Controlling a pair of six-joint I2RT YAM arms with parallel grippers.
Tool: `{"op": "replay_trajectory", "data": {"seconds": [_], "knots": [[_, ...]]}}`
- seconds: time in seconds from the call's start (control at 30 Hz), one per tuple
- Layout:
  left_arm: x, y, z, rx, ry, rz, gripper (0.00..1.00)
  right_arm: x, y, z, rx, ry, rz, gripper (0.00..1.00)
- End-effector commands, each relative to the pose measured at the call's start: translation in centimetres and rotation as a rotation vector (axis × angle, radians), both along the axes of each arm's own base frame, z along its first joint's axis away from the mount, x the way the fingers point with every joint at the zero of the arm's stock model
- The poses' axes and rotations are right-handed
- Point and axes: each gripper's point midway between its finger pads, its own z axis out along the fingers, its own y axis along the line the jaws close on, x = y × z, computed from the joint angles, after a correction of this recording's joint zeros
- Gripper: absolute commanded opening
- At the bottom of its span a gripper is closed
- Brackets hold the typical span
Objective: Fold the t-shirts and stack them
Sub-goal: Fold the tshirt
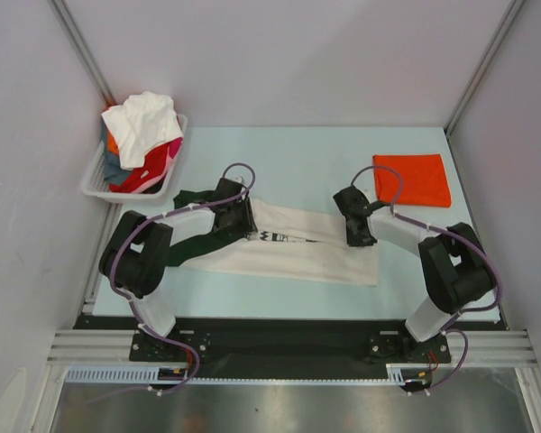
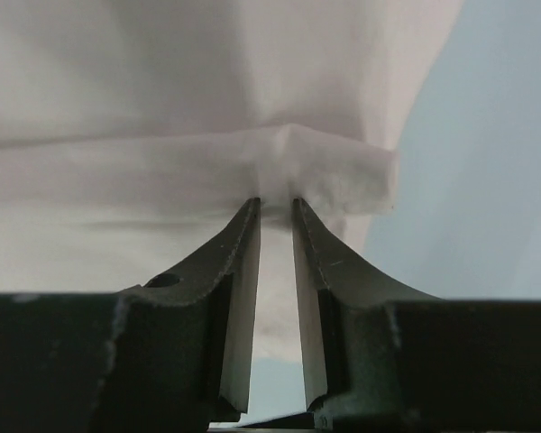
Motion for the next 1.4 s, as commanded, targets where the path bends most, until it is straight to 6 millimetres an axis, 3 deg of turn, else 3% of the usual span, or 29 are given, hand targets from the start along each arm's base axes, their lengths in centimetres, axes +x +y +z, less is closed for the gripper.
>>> {"op": "replay_trajectory", "data": {"seconds": [0.0,0.13,0.37,0.5,0.7,0.83,0.97,1.03,1.07,1.13,1.17,1.2,1.3,1.37], "knots": [[-0.5,0.6,-0.2,0.008,0.005,-0.022,0.36,-1.9,-0.7,2.5,-0.021,-0.042,-0.018,0.25],[-0.2,0.7,0.5,0.001,-0.018,-0.021,0.36,-2.0,-0.8,4.2,0.018,-0.1,-0.03,0.25],[-0.2,-2.1,4.1,-0.066,-0.095,-0.07,0.37,2.3,-1.3,5.9,0.088,-0.21,-0.105,0.38],[0.2,-4.1,5.6,-0.088,-0.137,-0.089,0.39,5.5,-1.8,4.2,0.045,-0.187,-0.15,0.36],[1.3,-4.5,6.0,-0.098,-0.15,-0.059,0.4,6.7,-2.2,2.6,-0.007,-0.171,-0.17,0.34],[2.1,-5.2,6.0,-0.11,-0.145,-0.058,0.4,5.3,-2.1,0.8,0.001,-0.113,-0.158,0.33],[2.7,-6.3,6.0,-0.133,-0.134,-0.065,0.39,1.8,-2.2,0.5,0.055,-0.104,-0.168,0.31],[3.1,-7.8,6.8,-0.154,-0.147,-0.086,0.39,0.9,-1.9,1.0,0.082,-0.123,-0.167,0.31],[3.2,-8.5,6.3,-0.149,-0.139,-0.095,0.39,0.4,-2.0,1.1,0.093,-0.126,-0.172,0.3],[3.4,-10.8,7.3,-0.172,-0.156,-0.129,0.39,-0.6,-1.8,1.4,0.13,-0.126,-0.164,0.3],[3.2,-11.9,6.2,-0.174,-0.126,-0.154,0.39,-1.0,-1.7,1.4,0.141,-0.12,-0.161,0.28],[3.3,-13.8,7.3,-0.199,-0.144,-0.186,0.39,-1.3,-1.7,1.6,0.153,-0.122,-0.165,0.27],[3.0,-17.2,7.1,-0.208,-0.145,-0.238,0.39,-2.5,-1.5,1.9,0.194,-0.121,-0.16,0.22],[2.8,-18.6,6.9,-0.206,-0.14,-0.265,0.4,-3.0,-1.2,2.1,0.233,-0.124,-0.155,0.22]]}}
